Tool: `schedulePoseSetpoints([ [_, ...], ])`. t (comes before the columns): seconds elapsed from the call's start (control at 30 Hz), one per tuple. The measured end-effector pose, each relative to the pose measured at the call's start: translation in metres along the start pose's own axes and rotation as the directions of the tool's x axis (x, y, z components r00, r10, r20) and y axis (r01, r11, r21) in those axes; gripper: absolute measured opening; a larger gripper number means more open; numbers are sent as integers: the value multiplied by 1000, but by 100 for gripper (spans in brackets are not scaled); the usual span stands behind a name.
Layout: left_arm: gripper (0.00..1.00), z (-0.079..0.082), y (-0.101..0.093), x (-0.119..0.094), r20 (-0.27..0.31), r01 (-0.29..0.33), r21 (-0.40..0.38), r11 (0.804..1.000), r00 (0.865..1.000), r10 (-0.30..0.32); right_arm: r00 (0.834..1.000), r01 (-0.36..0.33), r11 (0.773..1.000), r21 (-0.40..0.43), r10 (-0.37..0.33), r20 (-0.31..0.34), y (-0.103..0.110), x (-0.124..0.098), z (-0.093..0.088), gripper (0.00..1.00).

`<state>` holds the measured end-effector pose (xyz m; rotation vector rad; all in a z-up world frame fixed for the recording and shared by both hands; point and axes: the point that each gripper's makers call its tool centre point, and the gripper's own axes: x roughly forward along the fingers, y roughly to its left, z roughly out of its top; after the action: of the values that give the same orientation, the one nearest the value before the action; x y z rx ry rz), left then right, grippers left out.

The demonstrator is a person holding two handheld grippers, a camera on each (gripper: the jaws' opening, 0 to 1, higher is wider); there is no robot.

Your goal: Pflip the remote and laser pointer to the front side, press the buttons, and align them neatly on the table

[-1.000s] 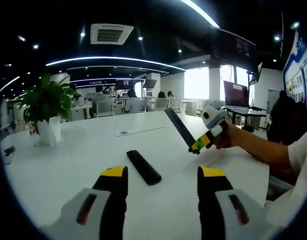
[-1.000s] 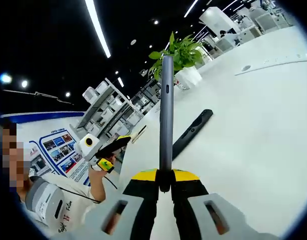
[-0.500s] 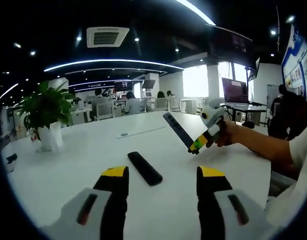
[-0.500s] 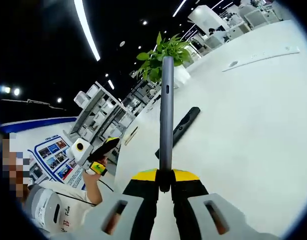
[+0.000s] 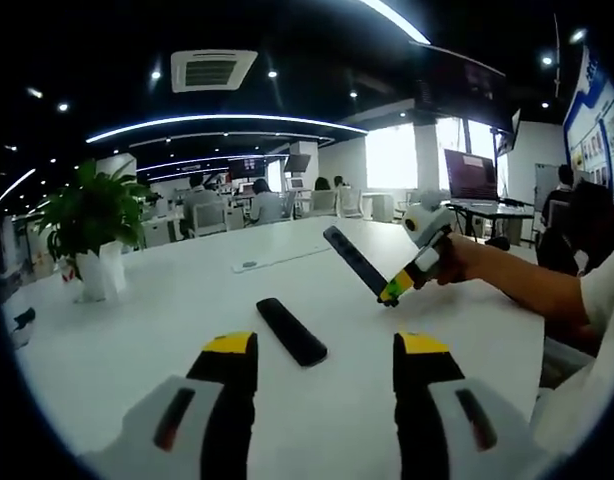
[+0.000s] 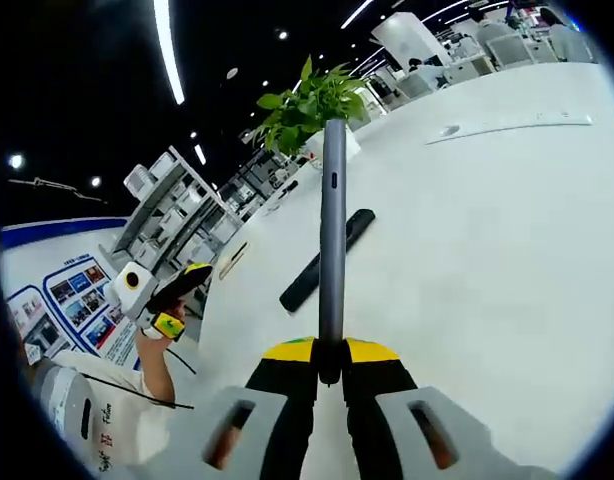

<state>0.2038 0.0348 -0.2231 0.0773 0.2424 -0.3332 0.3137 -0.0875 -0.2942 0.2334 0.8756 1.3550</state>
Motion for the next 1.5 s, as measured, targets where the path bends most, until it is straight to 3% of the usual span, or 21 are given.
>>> schedulePoseSetpoints([
  [0.43, 54, -6, -2, 2, -18, 5, 6, 1000, 1000, -5, 998, 61, 998, 28, -60, -12, -15, -1, -1, 12],
  [0.9, 52, -10, -1, 3, -28, 3, 8, 1000, 1000, -3, 992, 116, 991, 70, -119, 41, -27, -8, 6, 12],
  [1.17, 52, -10, -2, 4, -28, 7, 6, 1000, 1000, -7, 979, 200, 979, 36, -202, 40, -36, -9, 6, 12],
  [1.5, 51, -11, -4, 5, -30, 10, 2, 1000, 1000, -10, 973, 227, 973, 26, -228, 37, -41, -10, 7, 12],
])
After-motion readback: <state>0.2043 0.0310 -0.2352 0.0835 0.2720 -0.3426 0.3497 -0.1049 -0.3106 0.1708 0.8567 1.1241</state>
